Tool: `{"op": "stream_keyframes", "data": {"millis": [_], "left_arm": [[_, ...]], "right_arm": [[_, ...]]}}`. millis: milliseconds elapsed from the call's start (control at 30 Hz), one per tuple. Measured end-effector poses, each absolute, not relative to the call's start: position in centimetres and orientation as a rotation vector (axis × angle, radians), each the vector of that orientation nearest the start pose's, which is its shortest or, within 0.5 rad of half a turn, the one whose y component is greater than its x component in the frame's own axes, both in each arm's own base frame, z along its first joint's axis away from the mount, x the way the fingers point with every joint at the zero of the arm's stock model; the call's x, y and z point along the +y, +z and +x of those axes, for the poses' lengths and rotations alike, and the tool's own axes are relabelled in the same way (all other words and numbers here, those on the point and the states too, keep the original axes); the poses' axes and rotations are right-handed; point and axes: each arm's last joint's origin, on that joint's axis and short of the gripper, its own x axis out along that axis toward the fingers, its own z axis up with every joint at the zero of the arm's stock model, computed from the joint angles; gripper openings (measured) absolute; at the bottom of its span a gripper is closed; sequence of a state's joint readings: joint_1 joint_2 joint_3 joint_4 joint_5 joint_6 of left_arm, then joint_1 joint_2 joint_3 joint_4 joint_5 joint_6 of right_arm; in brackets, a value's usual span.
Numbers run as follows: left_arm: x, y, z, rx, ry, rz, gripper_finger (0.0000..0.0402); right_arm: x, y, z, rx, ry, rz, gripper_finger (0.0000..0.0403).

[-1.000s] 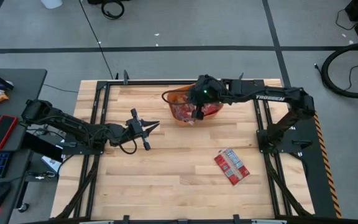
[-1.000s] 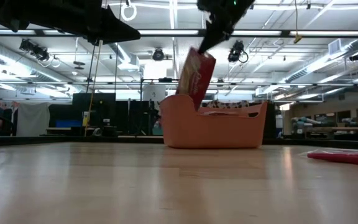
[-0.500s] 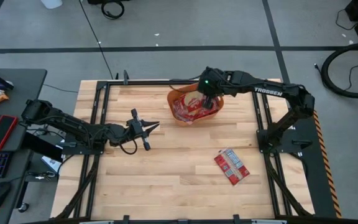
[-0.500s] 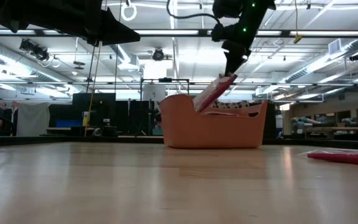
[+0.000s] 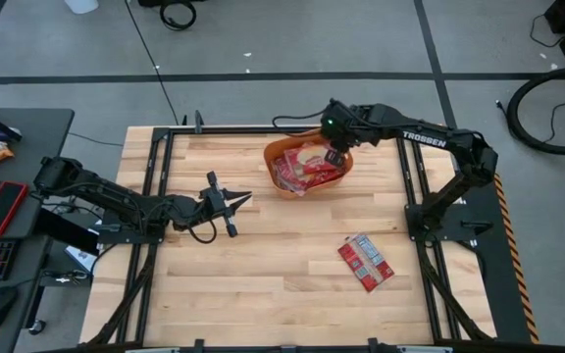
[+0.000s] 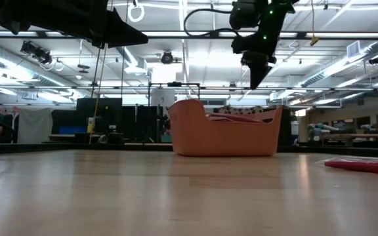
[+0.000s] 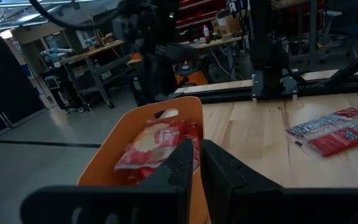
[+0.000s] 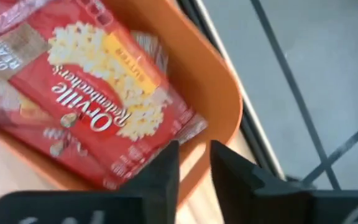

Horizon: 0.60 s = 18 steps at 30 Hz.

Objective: Sort popcorn bags into baskets
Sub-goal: Put the red popcorn bag into the orange bin

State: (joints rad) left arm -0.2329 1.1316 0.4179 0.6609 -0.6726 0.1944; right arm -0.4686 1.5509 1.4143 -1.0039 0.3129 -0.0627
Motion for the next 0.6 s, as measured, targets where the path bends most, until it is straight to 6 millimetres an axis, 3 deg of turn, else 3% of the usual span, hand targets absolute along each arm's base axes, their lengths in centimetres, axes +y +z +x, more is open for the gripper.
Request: {"op": "stream_keyframes", "data": {"millis": [167,367,600], "left_arm": [[-3.4,22.3,22.1,0.091,0.434,0.215,0.0034],[-3.4,22.3,22.1,0.091,0.434,0.215,0.0034],[-3.4,22.2,22.1,0.099,0.433,0.218,0.0034]], "right_arm": [[-12.8,30.3,26.8,1.252,-0.585,0.134,0.0148],[-7.6,29.9,28.3,1.271,-0.508,0.084,0.0157],[-0.5,25.8,27.9,1.382,-0.404,0.044,0.0157]]}}
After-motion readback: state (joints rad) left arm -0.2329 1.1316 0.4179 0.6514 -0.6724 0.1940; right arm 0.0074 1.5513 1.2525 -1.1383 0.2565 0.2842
